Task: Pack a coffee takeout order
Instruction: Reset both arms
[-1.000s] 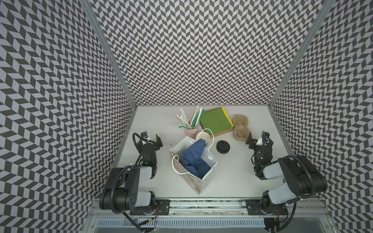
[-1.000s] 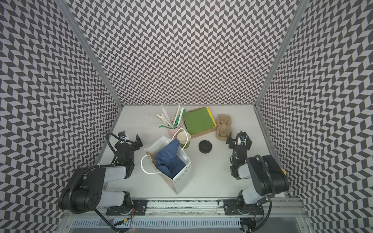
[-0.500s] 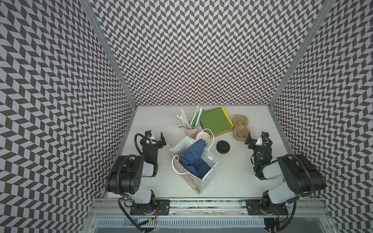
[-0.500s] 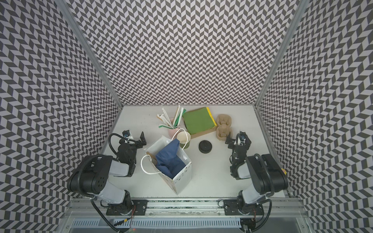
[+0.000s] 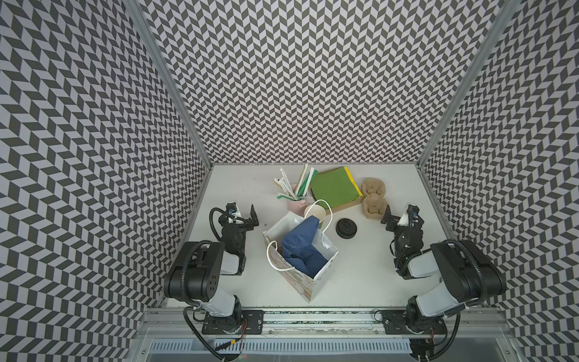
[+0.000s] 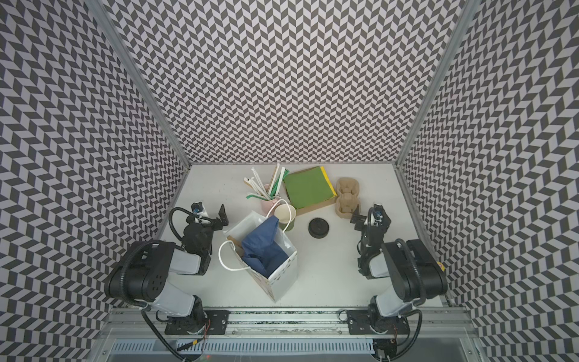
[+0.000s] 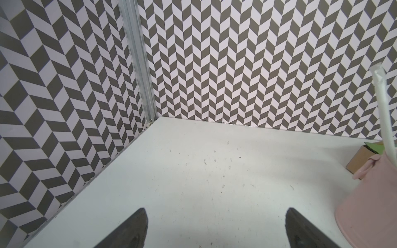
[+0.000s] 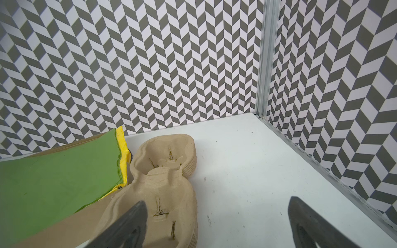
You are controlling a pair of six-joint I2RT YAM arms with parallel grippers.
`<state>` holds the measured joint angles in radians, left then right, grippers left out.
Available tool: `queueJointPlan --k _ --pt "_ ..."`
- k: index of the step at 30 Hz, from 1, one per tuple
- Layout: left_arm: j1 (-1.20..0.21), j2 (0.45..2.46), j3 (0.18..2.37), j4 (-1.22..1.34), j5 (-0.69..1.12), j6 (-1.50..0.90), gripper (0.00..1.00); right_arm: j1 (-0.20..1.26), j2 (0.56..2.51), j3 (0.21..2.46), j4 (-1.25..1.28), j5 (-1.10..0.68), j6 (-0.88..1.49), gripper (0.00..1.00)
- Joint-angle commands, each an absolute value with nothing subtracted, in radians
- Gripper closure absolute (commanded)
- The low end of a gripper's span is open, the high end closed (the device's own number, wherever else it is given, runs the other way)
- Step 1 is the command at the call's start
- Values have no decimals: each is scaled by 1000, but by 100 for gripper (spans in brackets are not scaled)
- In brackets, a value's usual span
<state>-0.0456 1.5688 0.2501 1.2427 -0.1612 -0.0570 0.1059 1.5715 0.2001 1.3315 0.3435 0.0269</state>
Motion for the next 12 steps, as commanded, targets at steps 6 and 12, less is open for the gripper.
queueJointPlan --k 6,12 --pt "-46 1560 245 1281 -176 -11 0 102 1576 201 1405 339 22 1" --pt "-18 1562 264 1243 -54 4 0 101 1575 201 1405 339 22 1"
